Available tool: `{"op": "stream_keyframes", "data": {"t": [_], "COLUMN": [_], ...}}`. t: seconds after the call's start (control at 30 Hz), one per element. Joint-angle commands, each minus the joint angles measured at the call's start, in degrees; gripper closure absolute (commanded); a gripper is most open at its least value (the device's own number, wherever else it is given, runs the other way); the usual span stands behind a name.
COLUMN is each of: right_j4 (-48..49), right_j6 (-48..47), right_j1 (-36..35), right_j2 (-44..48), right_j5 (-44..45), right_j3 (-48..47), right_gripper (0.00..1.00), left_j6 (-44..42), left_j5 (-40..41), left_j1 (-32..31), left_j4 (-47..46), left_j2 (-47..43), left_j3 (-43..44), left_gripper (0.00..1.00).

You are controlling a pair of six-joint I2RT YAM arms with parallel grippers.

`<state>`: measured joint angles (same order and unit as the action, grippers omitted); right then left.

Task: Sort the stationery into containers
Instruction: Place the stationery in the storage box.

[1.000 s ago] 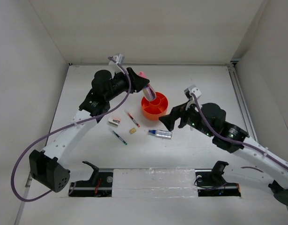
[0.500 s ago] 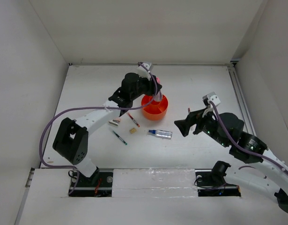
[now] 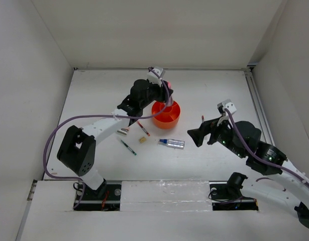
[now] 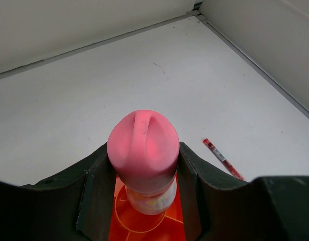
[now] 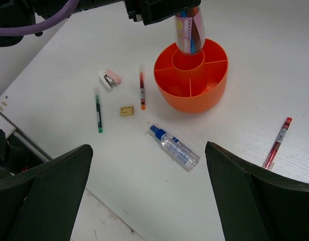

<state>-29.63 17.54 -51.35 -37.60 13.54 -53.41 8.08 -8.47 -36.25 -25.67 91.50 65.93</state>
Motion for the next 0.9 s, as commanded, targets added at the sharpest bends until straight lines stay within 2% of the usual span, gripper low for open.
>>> {"op": "stream_keyframes", "data": {"t": [0.0,0.87], "right_j4": [1.06,1.06], "right_j6": [0.21,0.21], "right_j1": [-0.24,-0.24], "right_j2": [-0.1,-0.1], "right_j5": [-0.01,-0.01], "right_j3": [0.23,0.76], "right_gripper": [0.0,0.0], "left_j6": [-1.04,-1.04], "left_j5": [0.38,2.67], "left_j1": [0.04,0.04], "left_j4": [-5.53,-4.3], "left_j2": [-0.63,-0.54], "left_j3": [-0.01,-2.83], "left_gripper": [1.0,1.0]}}
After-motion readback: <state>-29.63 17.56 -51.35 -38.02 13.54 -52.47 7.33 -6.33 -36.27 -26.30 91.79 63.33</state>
